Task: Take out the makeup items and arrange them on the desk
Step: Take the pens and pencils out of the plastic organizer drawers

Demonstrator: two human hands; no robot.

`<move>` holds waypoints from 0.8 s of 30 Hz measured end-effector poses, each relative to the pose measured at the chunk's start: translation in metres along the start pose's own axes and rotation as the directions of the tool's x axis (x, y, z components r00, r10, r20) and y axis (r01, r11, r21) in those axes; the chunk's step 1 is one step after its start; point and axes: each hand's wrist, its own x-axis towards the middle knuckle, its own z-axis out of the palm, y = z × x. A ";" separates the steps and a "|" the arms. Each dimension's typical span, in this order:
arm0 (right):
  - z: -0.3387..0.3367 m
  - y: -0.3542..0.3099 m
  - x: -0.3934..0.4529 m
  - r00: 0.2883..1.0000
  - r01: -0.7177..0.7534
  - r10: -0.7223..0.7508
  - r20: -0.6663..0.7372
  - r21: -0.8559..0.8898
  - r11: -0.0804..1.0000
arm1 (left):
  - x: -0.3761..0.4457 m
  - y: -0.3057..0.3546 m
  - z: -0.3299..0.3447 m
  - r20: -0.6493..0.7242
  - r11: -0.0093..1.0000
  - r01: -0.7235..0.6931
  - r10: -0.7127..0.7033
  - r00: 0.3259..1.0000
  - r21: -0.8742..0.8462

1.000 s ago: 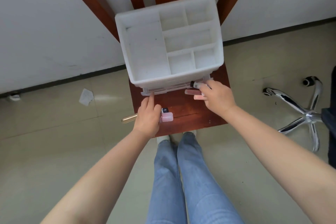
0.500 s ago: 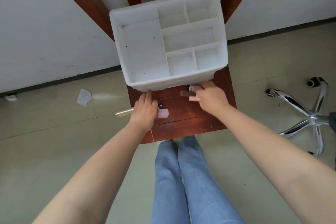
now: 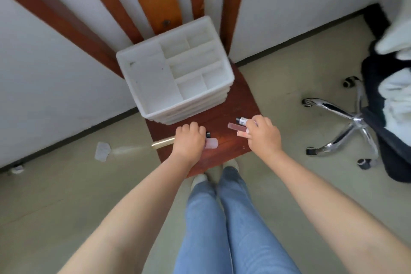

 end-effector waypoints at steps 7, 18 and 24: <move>-0.109 0.020 -0.110 0.871 -0.430 0.412 -0.266 -0.010 0.903 | -0.012 0.099 -0.108 -0.177 0.869 -0.422 0.472 0.864 0.257; -0.220 -0.025 -0.463 0.126 -0.990 0.815 -0.566 -0.014 0.143 | -0.237 0.398 -0.153 0.069 0.055 -0.749 0.989 0.134 0.661; -0.225 -0.132 -0.676 -0.312 -0.944 0.762 -0.567 0.091 -0.318 | -0.467 0.513 -0.068 0.281 -0.448 -0.612 0.892 -0.355 0.652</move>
